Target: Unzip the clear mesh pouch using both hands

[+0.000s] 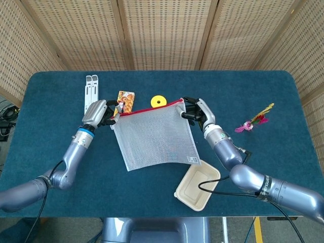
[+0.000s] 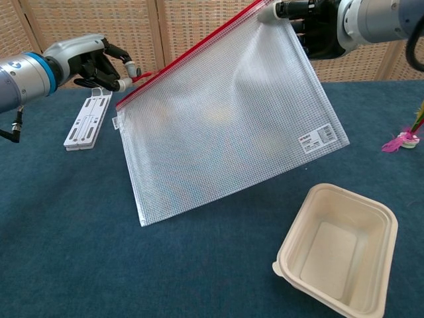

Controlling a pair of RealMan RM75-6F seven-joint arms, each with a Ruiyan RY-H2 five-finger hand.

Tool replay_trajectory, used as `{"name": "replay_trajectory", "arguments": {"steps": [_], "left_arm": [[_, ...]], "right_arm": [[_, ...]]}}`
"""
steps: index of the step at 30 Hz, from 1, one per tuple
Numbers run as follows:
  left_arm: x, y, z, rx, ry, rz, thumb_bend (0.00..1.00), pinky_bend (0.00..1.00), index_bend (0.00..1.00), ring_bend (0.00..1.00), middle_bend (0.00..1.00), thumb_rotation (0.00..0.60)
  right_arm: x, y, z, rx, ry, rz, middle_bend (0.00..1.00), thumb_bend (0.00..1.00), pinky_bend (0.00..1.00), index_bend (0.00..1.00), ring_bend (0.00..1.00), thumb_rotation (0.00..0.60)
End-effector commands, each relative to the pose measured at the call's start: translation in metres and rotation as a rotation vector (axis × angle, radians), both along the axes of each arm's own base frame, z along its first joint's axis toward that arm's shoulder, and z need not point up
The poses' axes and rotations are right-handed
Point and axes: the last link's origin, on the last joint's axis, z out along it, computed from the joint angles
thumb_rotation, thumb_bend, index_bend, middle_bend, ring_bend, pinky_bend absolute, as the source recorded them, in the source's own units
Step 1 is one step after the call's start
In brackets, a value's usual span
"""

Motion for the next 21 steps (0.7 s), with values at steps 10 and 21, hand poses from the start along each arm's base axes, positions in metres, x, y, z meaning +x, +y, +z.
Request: {"name": "replay_trajectory", "arguments": {"steps": [10, 21], "left_arm": [[-0.034, 0.002, 0.019, 0.008, 0.044, 0.059, 0.57, 1.00, 0.85, 0.96, 1.00, 0.600], [-0.053, -0.001, 0.020, 0.006, 0.030, 0.096, 0.57, 1.00, 0.85, 0.96, 1.00, 0.600]], "right_arm": [[-0.010, -0.002, 0.012, -0.033, -0.009, -0.032, 0.92, 0.76, 0.97, 0.68, 0.92, 0.600], [-0.013, 0.000, 0.012, -0.033, -0.006, -0.044, 0.92, 0.76, 0.97, 0.68, 0.92, 0.600]]}}
